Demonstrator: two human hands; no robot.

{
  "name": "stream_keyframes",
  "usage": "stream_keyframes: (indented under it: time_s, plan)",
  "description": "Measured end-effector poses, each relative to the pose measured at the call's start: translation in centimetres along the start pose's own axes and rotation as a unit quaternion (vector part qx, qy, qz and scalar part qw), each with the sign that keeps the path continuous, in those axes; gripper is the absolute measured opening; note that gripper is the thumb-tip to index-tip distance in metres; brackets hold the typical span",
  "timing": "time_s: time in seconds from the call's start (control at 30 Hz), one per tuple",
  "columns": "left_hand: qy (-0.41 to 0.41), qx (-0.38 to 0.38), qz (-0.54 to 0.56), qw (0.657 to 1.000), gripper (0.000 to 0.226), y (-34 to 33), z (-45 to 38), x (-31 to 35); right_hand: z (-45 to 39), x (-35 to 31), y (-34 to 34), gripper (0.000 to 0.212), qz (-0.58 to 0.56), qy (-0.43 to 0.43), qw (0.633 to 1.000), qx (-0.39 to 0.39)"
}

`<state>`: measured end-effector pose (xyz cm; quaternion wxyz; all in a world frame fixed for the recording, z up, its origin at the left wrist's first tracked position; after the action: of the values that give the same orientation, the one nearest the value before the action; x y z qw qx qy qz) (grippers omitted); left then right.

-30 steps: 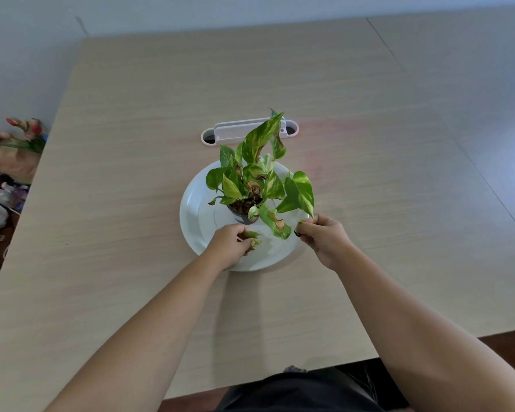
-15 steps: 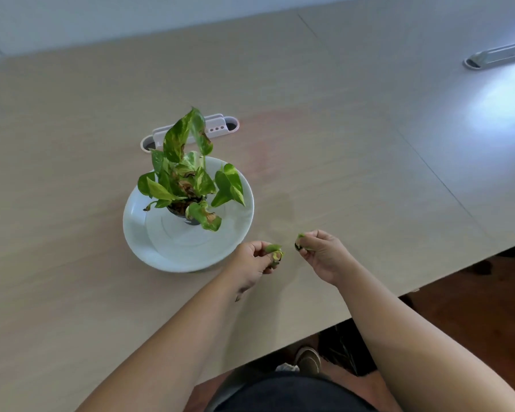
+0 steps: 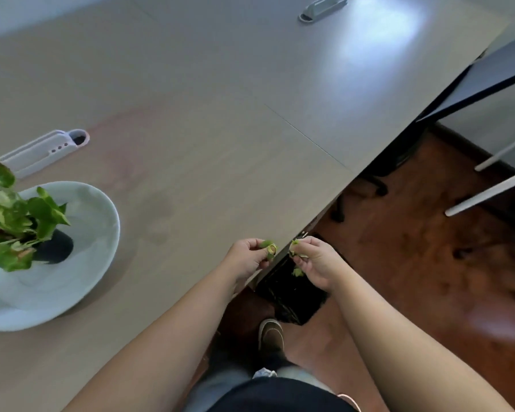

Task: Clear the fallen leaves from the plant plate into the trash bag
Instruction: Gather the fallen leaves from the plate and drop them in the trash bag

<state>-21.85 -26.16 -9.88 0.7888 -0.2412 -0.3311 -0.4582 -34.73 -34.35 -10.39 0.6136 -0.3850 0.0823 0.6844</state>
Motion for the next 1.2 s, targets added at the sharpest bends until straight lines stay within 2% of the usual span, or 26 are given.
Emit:
stream_keyframes:
  time_s: [0.2,0.37,0.63,0.9,0.97,1.07,1.13,1.2]
  plan:
    - [0.028,-0.050,-0.065,0.996,0.017,-7.8,-2.2,-2.3,0.3,-1.1,9.0,0.027,-0.001,0.021,0.994,0.107]
    - [0.068,-0.064,-0.117,0.989,0.014,-11.3,-4.7,-5.2,-0.8,-0.7,14.4,0.024,0.030,0.023,0.979,0.200]
    - [0.105,-0.040,-0.137,0.984,0.011,-13.6,-9.0,-8.5,-4.3,1.1,18.2,0.019,0.066,-0.007,0.965,0.252]
    - [0.131,-0.012,-0.174,0.976,0.034,-13.9,-11.9,-10.4,-5.8,2.7,20.1,0.012,0.050,-0.063,0.950,0.301]
    - [0.143,-0.017,-0.163,0.976,0.033,-14.2,-11.9,-10.5,-5.9,3.3,20.6,0.022,0.045,-0.084,0.945,0.314]
    - [0.144,-0.025,-0.158,0.977,0.031,-14.6,-12.1,-10.5,-6.1,3.4,20.7,0.013,0.050,-0.094,0.946,0.307]
    - [0.144,-0.033,-0.163,0.975,0.020,-14.7,-12.1,-10.5,-6.1,3.5,20.9,0.017,0.055,-0.096,0.946,0.306]
    - [0.148,-0.037,-0.163,0.975,0.022,-14.8,-12.0,-10.5,-5.8,3.7,21.0,0.014,0.059,-0.099,0.946,0.302]
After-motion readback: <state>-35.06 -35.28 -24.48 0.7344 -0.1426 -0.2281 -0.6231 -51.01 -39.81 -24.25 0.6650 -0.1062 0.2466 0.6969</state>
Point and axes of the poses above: each hand's wrist, its own z-axis away from the middle knuckle, its own y-axis out of the back of the hand, x = y × z, the point moved 8 cm from there along -z, towards the middle knuckle, and after that the axes turned 5 degrees about -z, right-handed, at the moved point
